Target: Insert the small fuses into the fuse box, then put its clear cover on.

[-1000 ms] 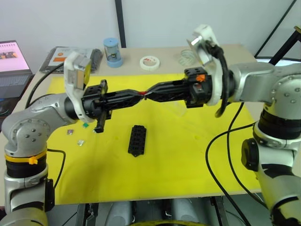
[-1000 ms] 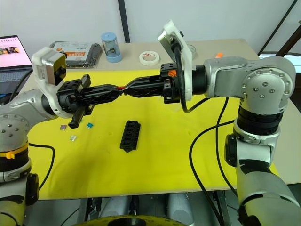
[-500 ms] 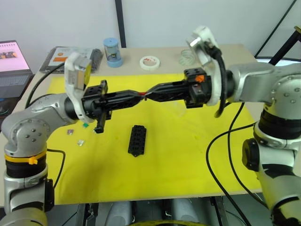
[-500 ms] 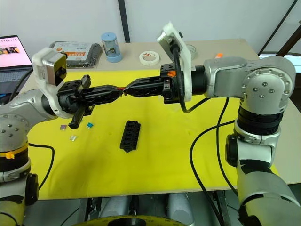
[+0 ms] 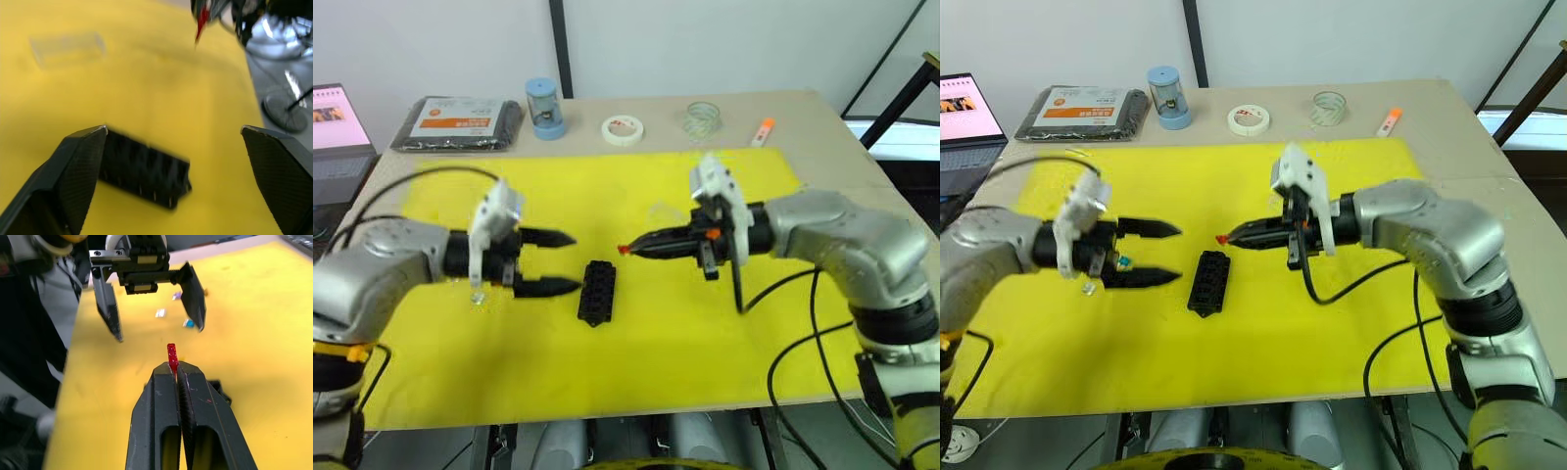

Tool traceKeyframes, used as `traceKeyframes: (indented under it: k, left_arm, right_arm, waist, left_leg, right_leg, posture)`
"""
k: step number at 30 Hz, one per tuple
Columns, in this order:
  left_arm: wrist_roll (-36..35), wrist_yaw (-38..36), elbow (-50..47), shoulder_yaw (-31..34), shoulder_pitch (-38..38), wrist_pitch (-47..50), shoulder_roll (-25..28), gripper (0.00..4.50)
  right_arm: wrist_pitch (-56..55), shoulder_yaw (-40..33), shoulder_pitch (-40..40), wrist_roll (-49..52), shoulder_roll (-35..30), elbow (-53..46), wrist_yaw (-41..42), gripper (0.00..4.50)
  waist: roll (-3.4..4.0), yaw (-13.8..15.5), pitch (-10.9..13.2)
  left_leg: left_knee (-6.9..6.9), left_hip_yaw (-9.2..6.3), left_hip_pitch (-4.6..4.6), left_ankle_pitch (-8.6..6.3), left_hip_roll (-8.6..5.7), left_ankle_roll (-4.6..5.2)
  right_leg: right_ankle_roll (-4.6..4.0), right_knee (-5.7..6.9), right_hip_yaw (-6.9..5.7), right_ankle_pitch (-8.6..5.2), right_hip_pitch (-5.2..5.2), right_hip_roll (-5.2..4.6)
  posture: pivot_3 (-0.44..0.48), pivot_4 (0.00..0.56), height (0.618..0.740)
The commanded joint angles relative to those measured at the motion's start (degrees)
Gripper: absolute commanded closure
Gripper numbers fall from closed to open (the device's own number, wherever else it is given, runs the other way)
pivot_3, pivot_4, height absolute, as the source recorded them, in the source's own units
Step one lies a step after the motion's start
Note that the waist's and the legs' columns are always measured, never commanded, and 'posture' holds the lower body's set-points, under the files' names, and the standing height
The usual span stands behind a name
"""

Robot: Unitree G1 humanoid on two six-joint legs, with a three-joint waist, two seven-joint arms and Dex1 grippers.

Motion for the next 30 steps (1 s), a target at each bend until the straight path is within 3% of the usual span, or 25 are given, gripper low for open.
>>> traceKeyframes:
  k: [1, 8, 15, 30]
  left_arm:
    - [5.1, -2.4, 0.6, -0.8, 3.0, -5.7, 1.0, 0.06]
    - [13.3, -5.9, 5.7, -3.2, 4.3, -15.3, -0.4, 0.06]
    - [14.9, -7.4, 7.7, -3.0, 3.8, -21.0, -4.0, 0.06]
    - [16.1, -8.6, 8.9, -3.0, 3.4, -23.2, -5.3, 0.06]
  right_arm:
    - [-7.9, 2.3, 2.2, -4.6, 2.3, -1.5, 2.2, 4.50]
    - [-16.5, 8.2, 6.0, -13.0, 7.5, 1.4, 2.7, 4.50]
    - [-16.1, 10.3, 7.7, -16.0, 11.8, 3.3, 0.6, 4.50]
    - [-19.0, 12.0, 10.5, -21.9, 14.3, 6.3, -0.3, 4.50]
  waist:
    - [-0.01, 0.1, 0.0]
    - [0.01, 0.2, 0.0]
    - [0.00, 0.1, 0.0]
    - [-0.01, 0.1, 0.0]
  left_leg:
    - [0.01, 0.00, 0.00, 0.01, 0.01, -0.02]
    - [0.02, -0.02, 0.01, -0.13, 0.02, 0.23]
    - [0.05, -0.01, 0.00, -0.13, 0.02, 0.23]
    - [0.06, -0.03, 0.02, -0.14, 0.03, 0.25]
  right_leg:
    - [0.00, 0.00, 0.00, 0.00, -0.01, 0.00]
    - [-0.02, 0.01, -0.01, -0.01, -0.01, -0.01]
    - [-0.02, 0.09, -0.02, 0.00, 0.00, -0.01]
    - [-0.02, 0.16, -0.03, 0.00, 0.04, 0.00]
  posture:
    - [0.000, 0.150, 0.740]
    - [0.000, 0.150, 0.740]
    - [0.000, 0.150, 0.740]
    - [0.000, 0.150, 0.740]
